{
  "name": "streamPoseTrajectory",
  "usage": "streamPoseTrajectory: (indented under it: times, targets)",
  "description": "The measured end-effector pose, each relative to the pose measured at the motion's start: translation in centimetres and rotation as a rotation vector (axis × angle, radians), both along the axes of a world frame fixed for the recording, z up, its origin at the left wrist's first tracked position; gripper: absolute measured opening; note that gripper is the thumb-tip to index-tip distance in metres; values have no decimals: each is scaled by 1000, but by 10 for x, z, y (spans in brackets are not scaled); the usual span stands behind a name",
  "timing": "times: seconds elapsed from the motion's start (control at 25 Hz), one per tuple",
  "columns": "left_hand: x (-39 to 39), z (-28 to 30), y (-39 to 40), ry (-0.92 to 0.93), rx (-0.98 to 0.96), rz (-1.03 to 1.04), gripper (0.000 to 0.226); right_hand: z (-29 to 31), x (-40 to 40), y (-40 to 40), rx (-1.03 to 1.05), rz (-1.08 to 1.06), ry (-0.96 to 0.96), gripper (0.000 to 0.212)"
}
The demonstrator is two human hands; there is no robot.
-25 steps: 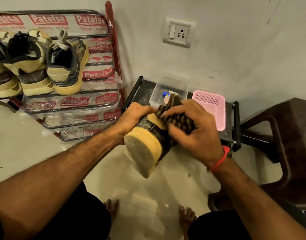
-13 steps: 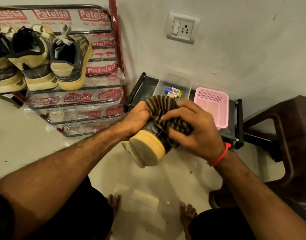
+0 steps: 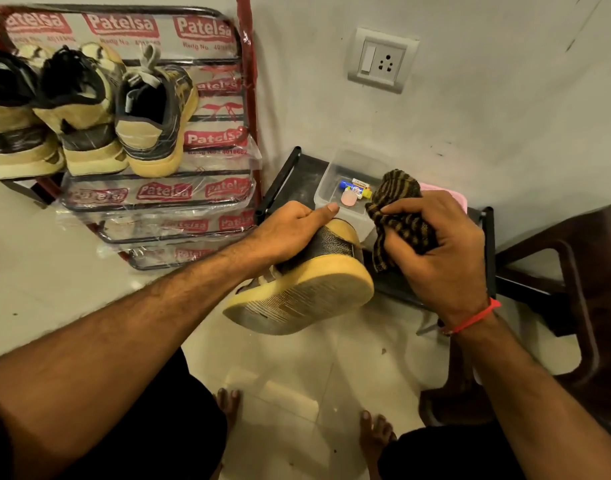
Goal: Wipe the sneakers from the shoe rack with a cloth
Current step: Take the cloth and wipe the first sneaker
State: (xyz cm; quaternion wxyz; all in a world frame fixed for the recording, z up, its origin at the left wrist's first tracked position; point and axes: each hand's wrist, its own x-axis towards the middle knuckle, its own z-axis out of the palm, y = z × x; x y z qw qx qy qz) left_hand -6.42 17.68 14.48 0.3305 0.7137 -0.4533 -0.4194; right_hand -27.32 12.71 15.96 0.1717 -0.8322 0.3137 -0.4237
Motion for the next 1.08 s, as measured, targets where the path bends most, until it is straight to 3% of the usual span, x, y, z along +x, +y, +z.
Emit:
streamPoseTrajectory:
  times: [0.12,0.2,0.44,0.56,0.64,0.72,0.84,0.96,1.08]
  targets:
    - [5,5,5,61,64,-19,65,3,2,4,-7,-43,-25,24]
    - [5,5,8,73,55,-50,55,4,4,8,-18,-24,-18,23]
    - [-5,-4,5,-162,-291,-34,38,-5,7,7,10,2,24,24]
    - [-6,-9,6,-178,-397,-140,54,-8,8,8,41,11,15,23]
    - [-3,-9,7,-298,-422,-178,66,-8,10,10,56,14,1,23]
    - [1,-8,7,-378,-424,-231,64,-5,9,8,90,4,-51,22]
    - [-3,-5,7,-293,-346,-206,57,-2,11,13,61,50,9,24]
    - [-10,-2,7,-64,-233,-50,37,-12,20,32,-182,171,354,31]
    - [-15,1,5,101,-156,69,40,-11,16,11,-304,21,365,29]
